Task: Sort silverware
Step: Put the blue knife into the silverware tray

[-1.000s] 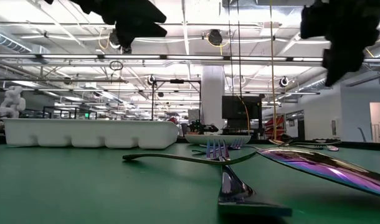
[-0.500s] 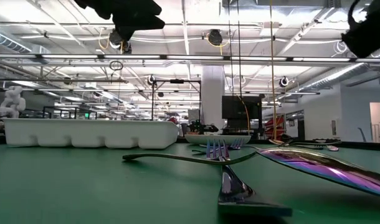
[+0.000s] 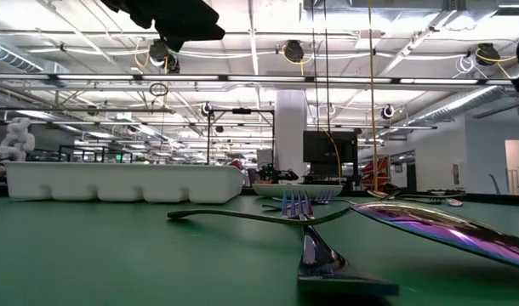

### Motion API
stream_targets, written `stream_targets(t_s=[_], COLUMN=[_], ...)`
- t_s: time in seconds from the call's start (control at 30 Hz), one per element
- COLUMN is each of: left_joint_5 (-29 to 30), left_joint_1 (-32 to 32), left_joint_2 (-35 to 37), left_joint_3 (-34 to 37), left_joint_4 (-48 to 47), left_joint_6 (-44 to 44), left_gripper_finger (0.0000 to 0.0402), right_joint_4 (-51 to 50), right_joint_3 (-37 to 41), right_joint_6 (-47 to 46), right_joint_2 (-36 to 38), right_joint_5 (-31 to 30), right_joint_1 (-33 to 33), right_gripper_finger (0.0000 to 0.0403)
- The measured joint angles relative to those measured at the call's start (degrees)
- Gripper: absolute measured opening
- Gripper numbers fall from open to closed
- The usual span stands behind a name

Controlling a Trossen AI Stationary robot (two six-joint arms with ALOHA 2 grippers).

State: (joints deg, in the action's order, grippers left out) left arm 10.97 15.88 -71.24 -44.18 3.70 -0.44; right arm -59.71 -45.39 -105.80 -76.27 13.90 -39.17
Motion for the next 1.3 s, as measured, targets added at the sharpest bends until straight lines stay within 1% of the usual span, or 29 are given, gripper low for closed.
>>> stream_targets(t_s=[0.2,0.5,0.63,0.8,0.9,1.03,1.17,1.3], left_joint_5=[0.0,-0.3,-0.3,-0.3,-0.3,-0.3,-0.3,-0.3], left_joint_1=[0.0,0.0,0.0,0.0,0.0,0.0,0.0,0.0], left_joint_2=[0.0,0.0,0.0,0.0,0.0,0.0,0.0,0.0], left_joint_3=[0.0,0.0,0.0,0.0,0.0,0.0,0.0,0.0], left_joint_4=[0.7,0.6,0.6,1.5,2.0,1.9,1.9,1.8], left_joint_6=[1.4,1.3,1.2,1.3,1.3,1.6,2.7,2.8], left_gripper_finger=[0.0164,0.0164,0.0164,0.0164,0.0164,0.0164,0.0164,0.0164], right_joint_4=[1.3,6.0,2.8,-1.9,-0.6,2.7,3.1,5.9], right_joint_3=[0.1,4.8,4.3,3.6,3.7,4.6,4.7,4.7], right_joint_6=[1.2,2.2,5.5,4.6,4.5,4.1,2.6,0.1], right_joint_2=[-3.1,-2.8,-1.9,2.8,4.3,3.4,2.0,1.3], right_joint_5=[-0.4,-0.4,-0.3,-1.3,-3.7,-3.7,-3.3,-3.3], right_joint_1=[-0.5,-1.2,-1.5,-1.7,-2.7,-3.0,-3.0,-3.3], right_gripper_finger=[0.0083,0.0058,0.0057,0.0058,0.0074,0.0116,0.0159,0.018])
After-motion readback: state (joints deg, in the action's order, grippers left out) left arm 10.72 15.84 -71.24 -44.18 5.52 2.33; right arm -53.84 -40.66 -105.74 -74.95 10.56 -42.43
